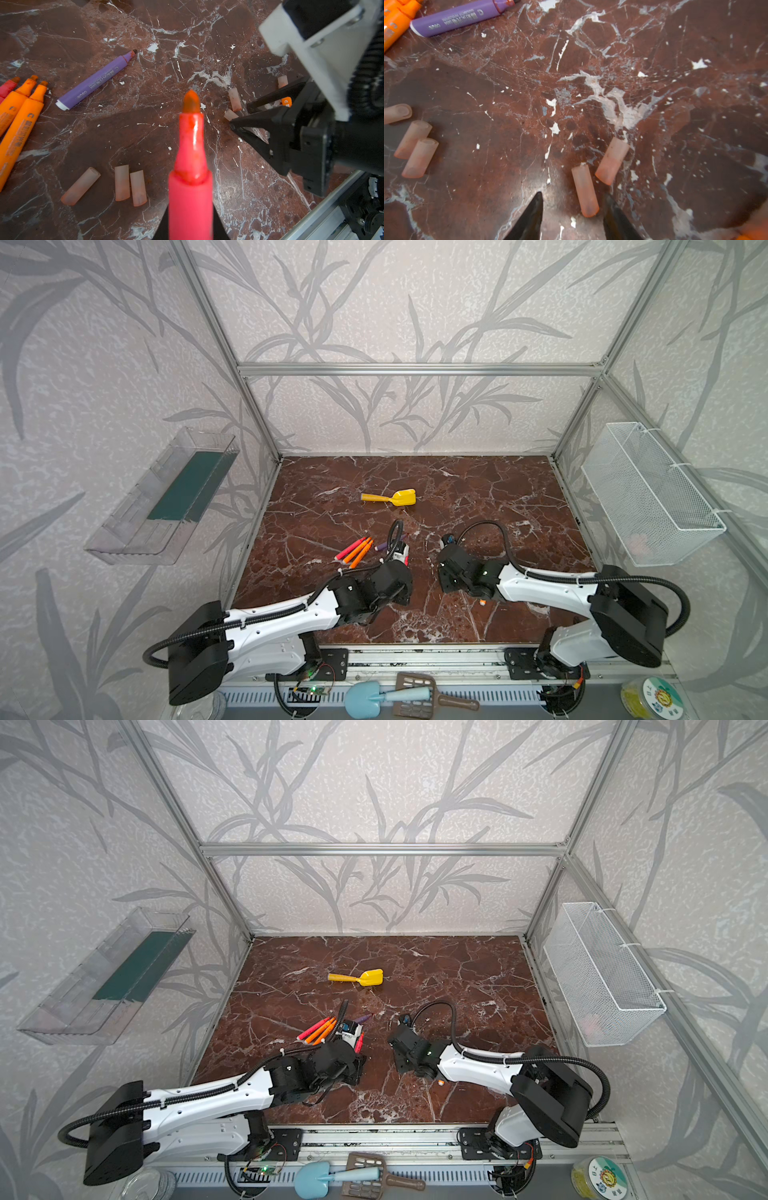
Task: Insert the pens into the pen caps
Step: 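Lower the right gripper over a pink cap and grasp it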
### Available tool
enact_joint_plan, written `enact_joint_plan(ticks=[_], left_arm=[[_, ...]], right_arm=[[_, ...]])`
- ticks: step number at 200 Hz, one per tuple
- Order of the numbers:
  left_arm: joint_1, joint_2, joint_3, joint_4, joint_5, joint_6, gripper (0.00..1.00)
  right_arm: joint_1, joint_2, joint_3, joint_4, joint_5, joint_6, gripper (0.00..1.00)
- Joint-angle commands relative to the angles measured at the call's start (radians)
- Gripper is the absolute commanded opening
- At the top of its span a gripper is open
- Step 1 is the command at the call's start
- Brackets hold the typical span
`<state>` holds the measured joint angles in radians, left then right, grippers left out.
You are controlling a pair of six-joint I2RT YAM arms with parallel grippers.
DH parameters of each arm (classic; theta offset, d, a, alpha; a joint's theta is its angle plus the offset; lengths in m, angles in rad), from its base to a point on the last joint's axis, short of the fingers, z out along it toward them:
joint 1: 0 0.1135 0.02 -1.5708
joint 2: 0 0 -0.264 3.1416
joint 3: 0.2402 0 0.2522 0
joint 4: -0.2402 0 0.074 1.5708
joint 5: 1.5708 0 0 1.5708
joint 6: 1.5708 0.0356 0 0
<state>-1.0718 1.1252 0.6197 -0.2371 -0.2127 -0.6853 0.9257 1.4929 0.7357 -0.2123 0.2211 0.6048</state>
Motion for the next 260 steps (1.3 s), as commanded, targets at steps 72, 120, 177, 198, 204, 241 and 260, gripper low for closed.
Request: enact_joint_plan(ticks=[72, 120, 177, 198, 204, 241, 260], left_arm=[[0.002, -0.063, -0.014, -0.028, -0.021, -0.020, 0.00], [0.001, -0.062, -0.017, -0.021, -0.020, -0.017, 0.00], [0.002, -0.065, -0.016, -0.020, -0.016, -0.017, 0.00], [0.001, -0.065, -0.017, -0.013, -0.011, -0.017, 0.00], [0.002, -0.064, -0.015, -0.011, -0.010, -0.016, 0.00], [0.001, -0.057, -0.006, -0.008, -0.005, -0.014, 0.00], [0.001, -0.051, -0.001, -0.008, -0.002, -0.014, 0.00]], right_arm=[[-0.011, 0.152, 0.123, -0.086, -0.017, -0.040, 0.32], [-0.011, 0.138, 0.137, -0.119, 0.025, -0.061, 0.32], [-0.012, 0.120, 0.117, -0.119, 0.018, -0.091, 0.44], [-0.012, 0.109, 0.098, -0.117, 0.020, -0.093, 0.46], [-0.011, 0.106, 0.090, -0.111, 0.018, -0.092, 0.47], [-0.012, 0.097, 0.064, -0.119, 0.003, -0.085, 0.48], [-0.011, 0.075, 0.045, -0.118, -0.007, -0.078, 0.48]])
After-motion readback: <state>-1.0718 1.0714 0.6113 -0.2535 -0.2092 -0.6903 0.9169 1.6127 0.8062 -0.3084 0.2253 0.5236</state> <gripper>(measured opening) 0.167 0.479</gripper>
